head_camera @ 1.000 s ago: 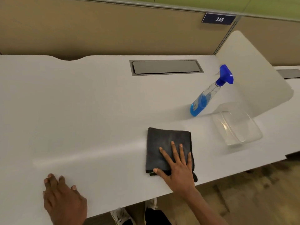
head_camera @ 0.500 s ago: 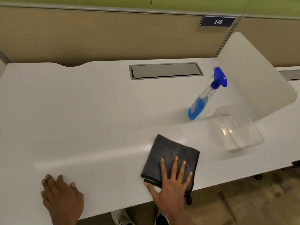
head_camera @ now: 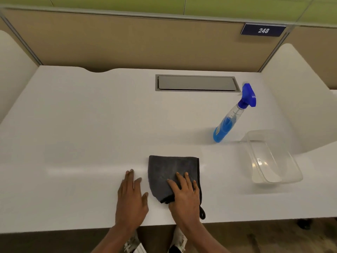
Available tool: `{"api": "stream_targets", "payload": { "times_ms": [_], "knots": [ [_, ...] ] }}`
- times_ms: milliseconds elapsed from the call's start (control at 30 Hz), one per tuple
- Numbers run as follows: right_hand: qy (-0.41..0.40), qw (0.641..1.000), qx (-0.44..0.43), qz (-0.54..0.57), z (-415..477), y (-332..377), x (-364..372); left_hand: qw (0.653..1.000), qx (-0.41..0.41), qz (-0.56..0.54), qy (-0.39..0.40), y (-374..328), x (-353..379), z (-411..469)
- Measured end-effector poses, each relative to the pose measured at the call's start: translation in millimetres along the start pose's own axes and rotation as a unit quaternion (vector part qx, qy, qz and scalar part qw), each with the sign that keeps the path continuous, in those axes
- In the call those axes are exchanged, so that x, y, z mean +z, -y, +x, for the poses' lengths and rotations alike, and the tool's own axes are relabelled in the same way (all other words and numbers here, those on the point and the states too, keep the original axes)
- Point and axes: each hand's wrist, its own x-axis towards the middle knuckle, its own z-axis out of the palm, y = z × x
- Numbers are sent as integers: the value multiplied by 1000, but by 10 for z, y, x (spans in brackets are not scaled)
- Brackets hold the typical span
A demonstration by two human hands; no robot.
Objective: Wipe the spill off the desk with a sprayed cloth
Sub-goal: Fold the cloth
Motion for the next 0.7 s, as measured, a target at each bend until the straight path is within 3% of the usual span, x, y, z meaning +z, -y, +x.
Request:
{"api": "stream_targets", "payload": {
  "times_ms": [100, 267, 333, 433, 500, 567, 633, 700],
  "knots": [
    [-20, 967, 61, 248, 10, -85, -302, 1000, 13, -18, 7, -232, 94, 10],
    [117, 860, 155, 471, 118, -318, -1105, 972, 19, -225, 61, -638, -164, -22],
    [128, 799, 163, 565, 98, -441, -1326, 933, 10, -346, 99, -832, -326, -32],
    [125, 663, 207, 709, 80, -614, -1540, 832, -19, -533, 151, -1021, -433, -14],
    [132, 604, 240, 748, 111, -748, -1589, 772, -34, -611, 169, -1145, -483, 37],
    [127, 593, 268, 748, 150, -892, -1523, 754, -63, -630, 174, -1285, -524, 98],
    [117, 615, 285, 726, 160, -982, -1432, 792, -96, -585, 147, -1397, -539, 149],
    [113, 670, 293, 673, 130, -1051, -1374, 833, -122, -528, 112, -1436, -521, 172]
  ]
}}
